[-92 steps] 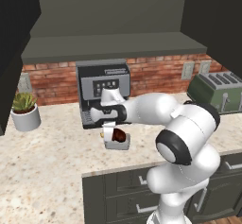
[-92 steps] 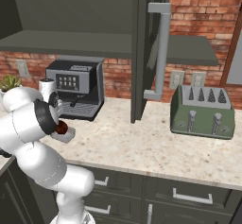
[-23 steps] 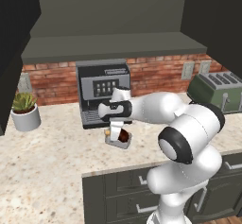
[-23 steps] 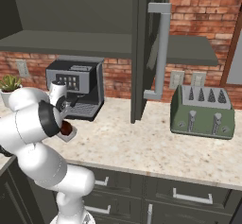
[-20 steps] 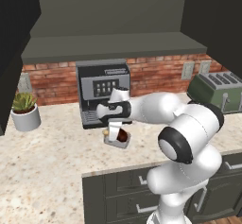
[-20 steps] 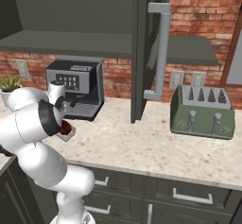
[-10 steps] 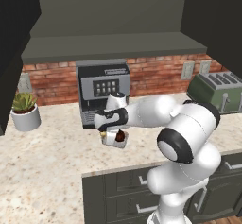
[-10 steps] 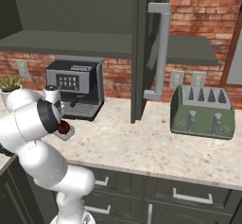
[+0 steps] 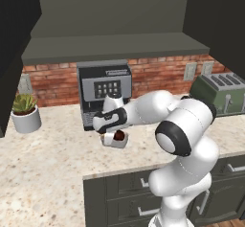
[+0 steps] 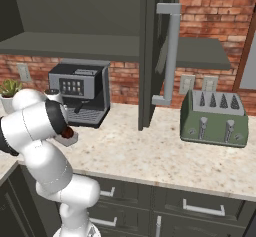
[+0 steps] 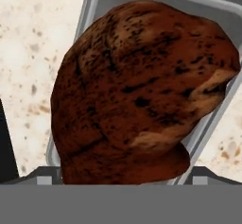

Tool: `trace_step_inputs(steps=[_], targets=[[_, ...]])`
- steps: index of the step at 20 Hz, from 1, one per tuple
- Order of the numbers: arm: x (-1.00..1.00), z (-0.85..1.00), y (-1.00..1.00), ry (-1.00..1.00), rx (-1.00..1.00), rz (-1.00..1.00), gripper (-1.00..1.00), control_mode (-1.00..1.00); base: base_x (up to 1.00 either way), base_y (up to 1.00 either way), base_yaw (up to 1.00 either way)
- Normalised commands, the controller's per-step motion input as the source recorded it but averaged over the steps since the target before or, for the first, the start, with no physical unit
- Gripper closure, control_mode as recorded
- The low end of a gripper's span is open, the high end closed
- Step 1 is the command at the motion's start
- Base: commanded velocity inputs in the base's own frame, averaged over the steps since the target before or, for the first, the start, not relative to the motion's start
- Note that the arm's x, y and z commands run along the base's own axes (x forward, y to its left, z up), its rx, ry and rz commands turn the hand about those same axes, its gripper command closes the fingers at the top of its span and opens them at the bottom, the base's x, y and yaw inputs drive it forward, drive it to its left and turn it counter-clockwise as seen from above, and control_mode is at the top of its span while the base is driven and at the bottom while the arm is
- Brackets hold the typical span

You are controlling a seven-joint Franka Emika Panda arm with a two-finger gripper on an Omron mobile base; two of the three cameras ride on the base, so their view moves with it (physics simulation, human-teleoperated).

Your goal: Retrieve the tupperware from the cabinet, then place the raw meat into the tupperware to avoid contamination.

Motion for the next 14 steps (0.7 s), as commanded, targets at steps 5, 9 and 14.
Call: trace_step_inputs(steps=[5, 9, 14], targets=[[0.00, 0.00, 0.00, -0.09, 0.00, 0.00, -1.00, -1.00, 0.00, 0.00, 0.00], [0.00, 0.00, 0.00, -0.09, 0.00, 0.00, -1.00, -1.00, 0.00, 0.00, 0.00], [-0.01, 0.00, 0.00, -0.16, 0.00, 0.00, -1.00, -1.00, 0.00, 0.00, 0.00]])
